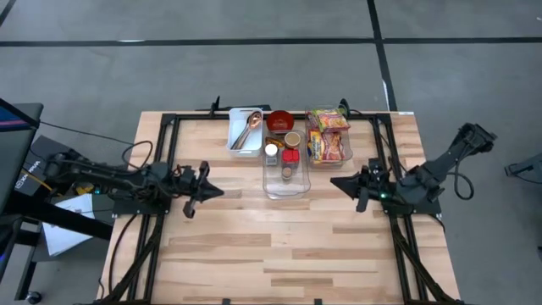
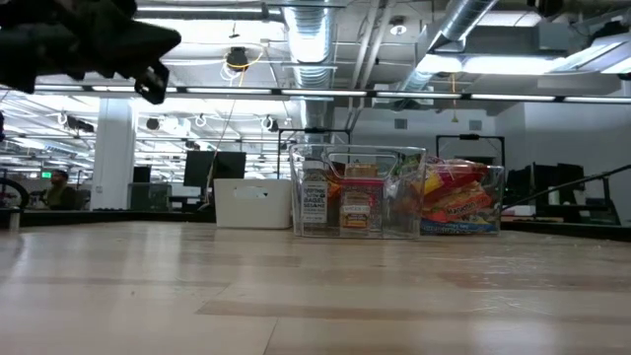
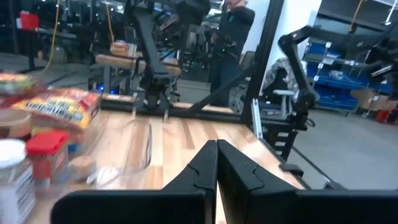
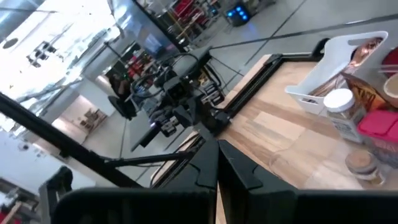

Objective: Pick & Place Food Item
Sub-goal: Return to Home Position

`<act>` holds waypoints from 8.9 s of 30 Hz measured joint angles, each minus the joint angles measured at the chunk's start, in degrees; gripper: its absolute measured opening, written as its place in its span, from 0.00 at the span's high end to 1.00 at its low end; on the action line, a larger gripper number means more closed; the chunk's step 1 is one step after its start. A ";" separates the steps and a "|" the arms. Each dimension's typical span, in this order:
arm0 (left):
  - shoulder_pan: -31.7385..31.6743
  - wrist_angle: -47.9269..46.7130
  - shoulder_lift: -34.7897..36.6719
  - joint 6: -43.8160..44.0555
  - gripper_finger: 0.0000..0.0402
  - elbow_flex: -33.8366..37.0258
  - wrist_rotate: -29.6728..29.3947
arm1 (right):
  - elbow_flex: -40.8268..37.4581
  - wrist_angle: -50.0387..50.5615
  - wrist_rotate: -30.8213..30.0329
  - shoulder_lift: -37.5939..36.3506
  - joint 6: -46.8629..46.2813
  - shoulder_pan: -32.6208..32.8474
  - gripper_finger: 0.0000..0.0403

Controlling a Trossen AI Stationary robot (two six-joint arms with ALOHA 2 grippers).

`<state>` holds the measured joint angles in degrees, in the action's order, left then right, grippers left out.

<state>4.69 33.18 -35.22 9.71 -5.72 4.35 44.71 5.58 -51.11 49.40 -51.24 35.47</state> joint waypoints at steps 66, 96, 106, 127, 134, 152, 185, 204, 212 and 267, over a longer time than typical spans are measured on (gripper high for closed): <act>-1.88 -30.32 22.47 -0.43 0.97 5.36 -6.09 | -0.02 -8.73 59.08 -0.55 43.46 -21.53 1.00; -1.88 -30.11 19.29 -0.41 0.97 5.36 -6.09 | -33.24 -41.26 66.86 -7.09 40.03 -38.57 1.00; -1.88 -30.13 19.29 -0.41 0.97 5.36 -6.06 | -41.47 -41.35 60.98 -15.88 38.52 -35.49 1.00; -1.88 -30.15 19.29 -0.39 0.97 5.36 -6.06 | -44.13 -17.53 60.85 -42.10 37.66 -35.59 1.00; -1.86 -30.17 19.29 -0.38 0.97 5.36 -6.04 | -44.13 -7.89 59.90 -49.24 37.66 -35.59 1.00; -1.85 -29.10 19.10 -0.38 0.97 5.36 -6.04 | -44.09 -6.25 53.96 -49.26 37.67 -37.93 1.00; -1.85 -29.06 19.10 -0.38 0.97 5.36 -6.04 | -44.09 -6.05 54.00 -49.00 37.68 -37.91 1.00; -1.86 -29.06 19.10 -0.39 0.97 5.36 -6.06 | -44.09 -6.05 54.03 -49.00 37.68 -37.91 1.00; -1.86 -29.06 19.10 -0.40 0.97 5.37 -6.05 | -44.09 -6.05 54.03 -49.00 37.68 -37.91 1.00; -1.86 -29.06 19.09 -0.40 0.97 5.38 -6.06 | -44.11 -6.05 54.05 -48.97 37.66 -37.91 1.00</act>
<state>2.82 4.12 -16.13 9.31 -0.34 -1.71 0.60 -0.47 2.94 0.43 -13.58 -2.44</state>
